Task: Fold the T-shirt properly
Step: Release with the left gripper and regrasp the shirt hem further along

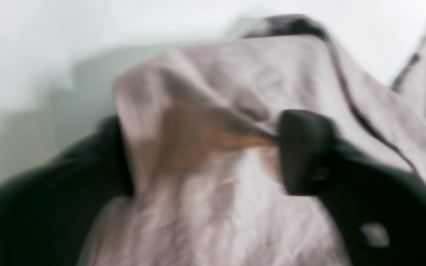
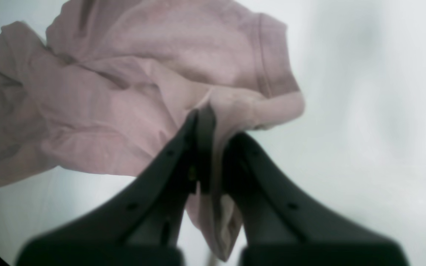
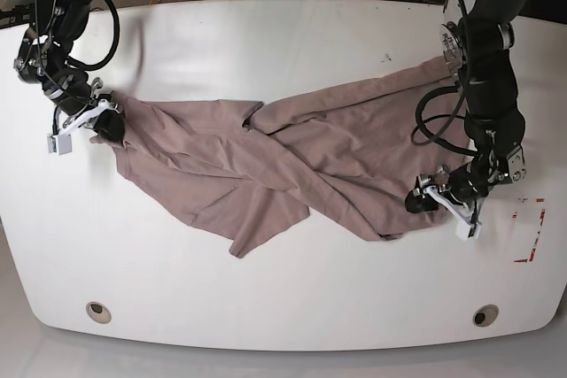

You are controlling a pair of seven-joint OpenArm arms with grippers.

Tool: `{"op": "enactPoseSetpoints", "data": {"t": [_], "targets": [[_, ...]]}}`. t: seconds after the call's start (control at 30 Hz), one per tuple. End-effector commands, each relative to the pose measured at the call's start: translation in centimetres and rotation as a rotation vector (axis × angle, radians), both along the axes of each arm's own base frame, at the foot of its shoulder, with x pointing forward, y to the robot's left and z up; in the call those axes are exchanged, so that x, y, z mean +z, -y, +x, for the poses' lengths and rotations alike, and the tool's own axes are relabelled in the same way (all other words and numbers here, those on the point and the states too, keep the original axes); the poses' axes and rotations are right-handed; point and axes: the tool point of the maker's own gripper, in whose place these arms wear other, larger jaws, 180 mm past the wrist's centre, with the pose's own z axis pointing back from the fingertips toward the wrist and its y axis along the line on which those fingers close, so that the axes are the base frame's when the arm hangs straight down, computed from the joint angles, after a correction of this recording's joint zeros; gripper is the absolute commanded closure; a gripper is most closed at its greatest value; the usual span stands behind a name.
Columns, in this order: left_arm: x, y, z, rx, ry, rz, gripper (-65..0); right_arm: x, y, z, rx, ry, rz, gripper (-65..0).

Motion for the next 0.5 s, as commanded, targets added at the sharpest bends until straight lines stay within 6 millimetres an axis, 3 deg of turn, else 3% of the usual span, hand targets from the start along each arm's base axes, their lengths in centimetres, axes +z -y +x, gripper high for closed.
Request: {"op": "enactPoseSetpoints", "data": {"t": [0.0,0.13,0.4,0.47], "targets": [[-0.5,-1.0,-0.6,-0.009,-0.049,0.038,-23.7,2.0,0.3,1.4,-0.003,0.076,-0.001,0.0],[-0.4,-1.3,-0.7,-0.006,-0.049,0.046,-0.4,2.2,0.2,1.6,-0.004,0.082,0.000,0.0],[0.1,-3.3,-0.8,0.014,-0.047,0.070,-0.4,2.8,0.2,2.5,-0.007,0.102,0.001,0.0],[1.2,-4.0,-0.3,0.018,-0.016,0.093,-0.4,3.1,0.4,2.8,-0.008,0.109,-0.002,0.0]]}}
